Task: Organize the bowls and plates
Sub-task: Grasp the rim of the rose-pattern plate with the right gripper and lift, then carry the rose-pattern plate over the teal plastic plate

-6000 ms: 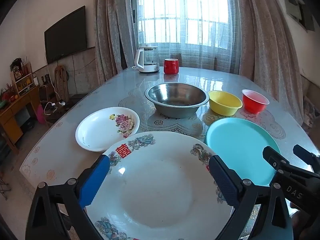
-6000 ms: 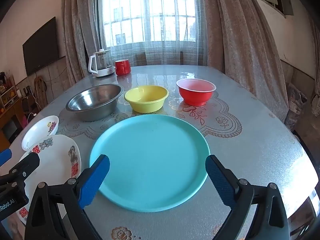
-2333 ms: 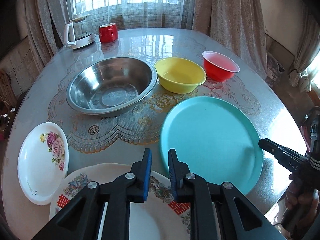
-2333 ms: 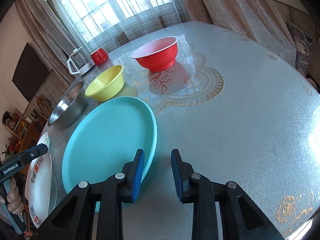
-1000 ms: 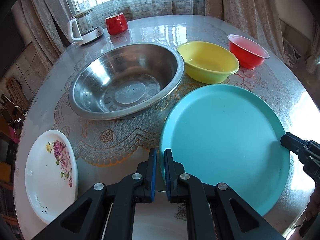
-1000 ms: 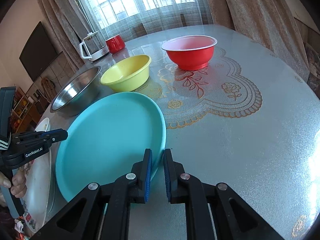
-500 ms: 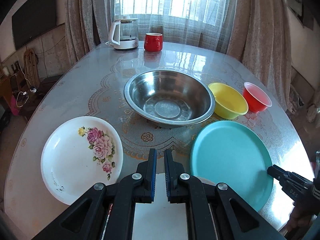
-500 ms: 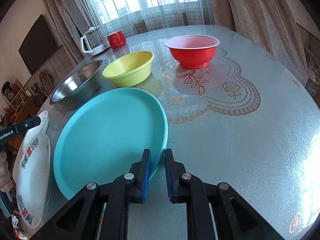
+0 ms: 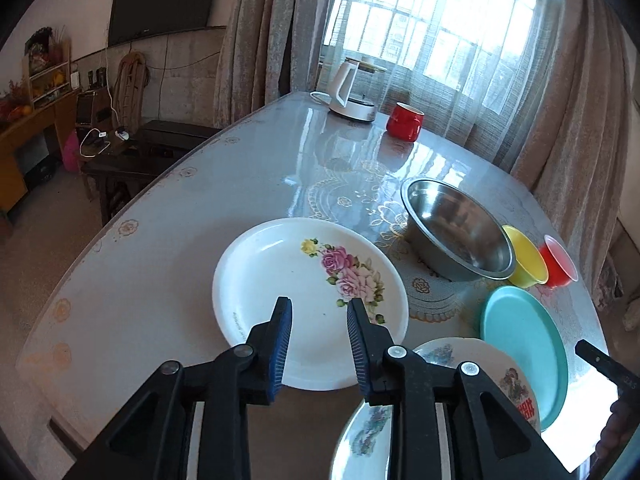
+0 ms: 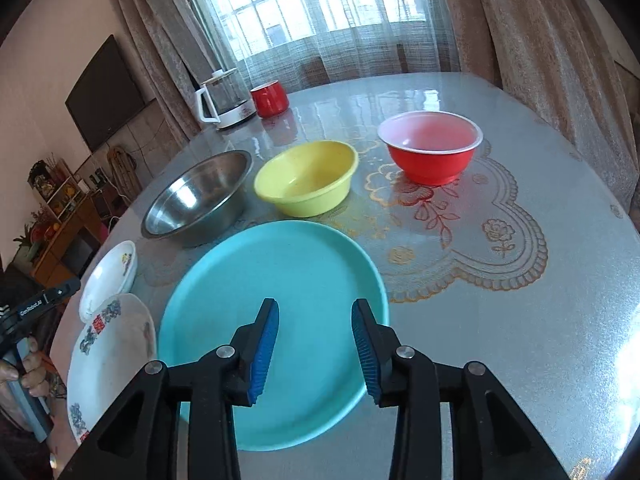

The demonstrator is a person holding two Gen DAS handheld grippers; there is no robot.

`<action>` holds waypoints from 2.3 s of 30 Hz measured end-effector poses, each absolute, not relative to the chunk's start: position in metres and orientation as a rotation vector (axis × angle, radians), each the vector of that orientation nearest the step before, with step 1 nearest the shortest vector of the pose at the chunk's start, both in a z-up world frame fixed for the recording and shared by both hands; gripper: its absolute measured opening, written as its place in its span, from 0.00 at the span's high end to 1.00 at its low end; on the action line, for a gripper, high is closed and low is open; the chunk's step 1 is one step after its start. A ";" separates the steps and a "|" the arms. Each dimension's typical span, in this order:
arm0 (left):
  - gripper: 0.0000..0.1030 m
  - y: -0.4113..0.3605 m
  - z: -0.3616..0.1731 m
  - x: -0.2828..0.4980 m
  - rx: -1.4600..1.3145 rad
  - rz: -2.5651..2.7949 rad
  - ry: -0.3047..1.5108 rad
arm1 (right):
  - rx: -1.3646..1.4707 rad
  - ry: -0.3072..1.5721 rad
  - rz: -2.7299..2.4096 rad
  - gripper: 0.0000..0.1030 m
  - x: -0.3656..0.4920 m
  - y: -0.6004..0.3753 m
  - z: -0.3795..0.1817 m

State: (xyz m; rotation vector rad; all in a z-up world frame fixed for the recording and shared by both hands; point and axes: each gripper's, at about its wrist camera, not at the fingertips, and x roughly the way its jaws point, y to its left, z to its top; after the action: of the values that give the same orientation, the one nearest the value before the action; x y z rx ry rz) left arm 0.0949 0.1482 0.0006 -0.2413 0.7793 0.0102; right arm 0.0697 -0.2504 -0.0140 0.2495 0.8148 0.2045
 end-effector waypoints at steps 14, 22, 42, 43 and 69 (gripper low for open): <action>0.68 0.224 -0.029 0.089 -0.448 0.071 0.838 | 0.292 1.006 0.665 0.62 0.148 -0.078 -0.011; 0.66 0.222 -0.038 0.108 -0.449 0.017 0.844 | 0.307 1.114 0.607 0.76 0.192 -0.035 -0.041; 0.84 0.198 -0.033 0.130 -0.317 0.010 0.834 | 0.233 1.103 0.578 0.88 0.200 -0.013 -0.049; 0.84 0.197 -0.030 0.129 -0.316 0.005 0.828 | 0.236 1.098 0.579 0.88 0.199 -0.015 -0.047; 0.82 0.072 0.031 0.093 -0.208 -0.228 0.772 | 0.445 0.899 0.490 0.88 0.119 -0.153 0.005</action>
State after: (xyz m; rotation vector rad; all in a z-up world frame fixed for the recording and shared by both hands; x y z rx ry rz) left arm 0.0926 0.0724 0.0310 -0.2084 0.7724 -0.2284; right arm 0.1195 -0.1532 0.0054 0.4446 0.8986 0.4899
